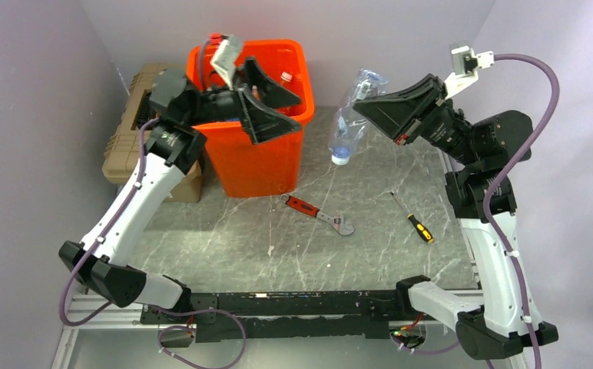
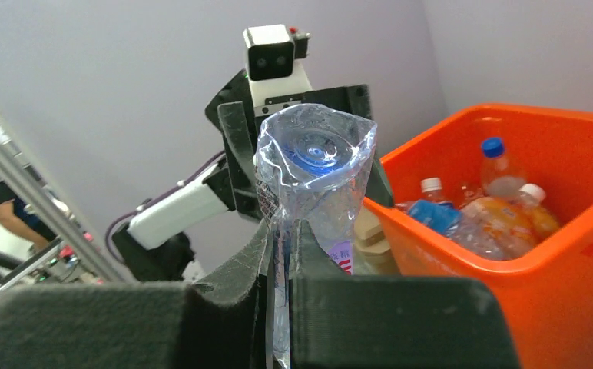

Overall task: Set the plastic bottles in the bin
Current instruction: Place the plastic bottle in the trash bin.

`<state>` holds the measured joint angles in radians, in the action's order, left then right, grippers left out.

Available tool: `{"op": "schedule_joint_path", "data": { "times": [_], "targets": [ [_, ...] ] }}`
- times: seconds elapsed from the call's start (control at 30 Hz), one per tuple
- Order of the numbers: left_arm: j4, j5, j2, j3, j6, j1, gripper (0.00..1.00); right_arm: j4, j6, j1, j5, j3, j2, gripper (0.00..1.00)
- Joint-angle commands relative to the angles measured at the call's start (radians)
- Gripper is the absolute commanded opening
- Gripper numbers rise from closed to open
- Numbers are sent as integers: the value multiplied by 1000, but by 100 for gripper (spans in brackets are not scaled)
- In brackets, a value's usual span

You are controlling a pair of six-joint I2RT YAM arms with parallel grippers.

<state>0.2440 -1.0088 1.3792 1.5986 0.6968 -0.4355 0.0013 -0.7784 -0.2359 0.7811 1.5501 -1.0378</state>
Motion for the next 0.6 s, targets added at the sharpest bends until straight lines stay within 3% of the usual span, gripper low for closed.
{"op": "schedule_joint_path", "data": {
  "times": [0.0, 0.27, 0.37, 0.43, 0.57],
  "targets": [
    [-201, 6, 33, 159, -196, -155, 99, 38, 4, -82, 20, 13, -38, 0],
    [2, -69, 128, 150, -24, -173, 100, 7, 55, -230, -18, 63, -112, 0],
    [27, -66, 116, 113, -31, -178, 97, 20, 56, -239, -32, 56, -123, 0],
    [-8, -60, 116, 114, -58, -182, 85, 40, 49, -243, -38, 44, -125, 0],
    [-46, -66, 119, 122, -70, -183, 40, 68, 41, -244, -54, 34, -128, 0]
  ]
}}
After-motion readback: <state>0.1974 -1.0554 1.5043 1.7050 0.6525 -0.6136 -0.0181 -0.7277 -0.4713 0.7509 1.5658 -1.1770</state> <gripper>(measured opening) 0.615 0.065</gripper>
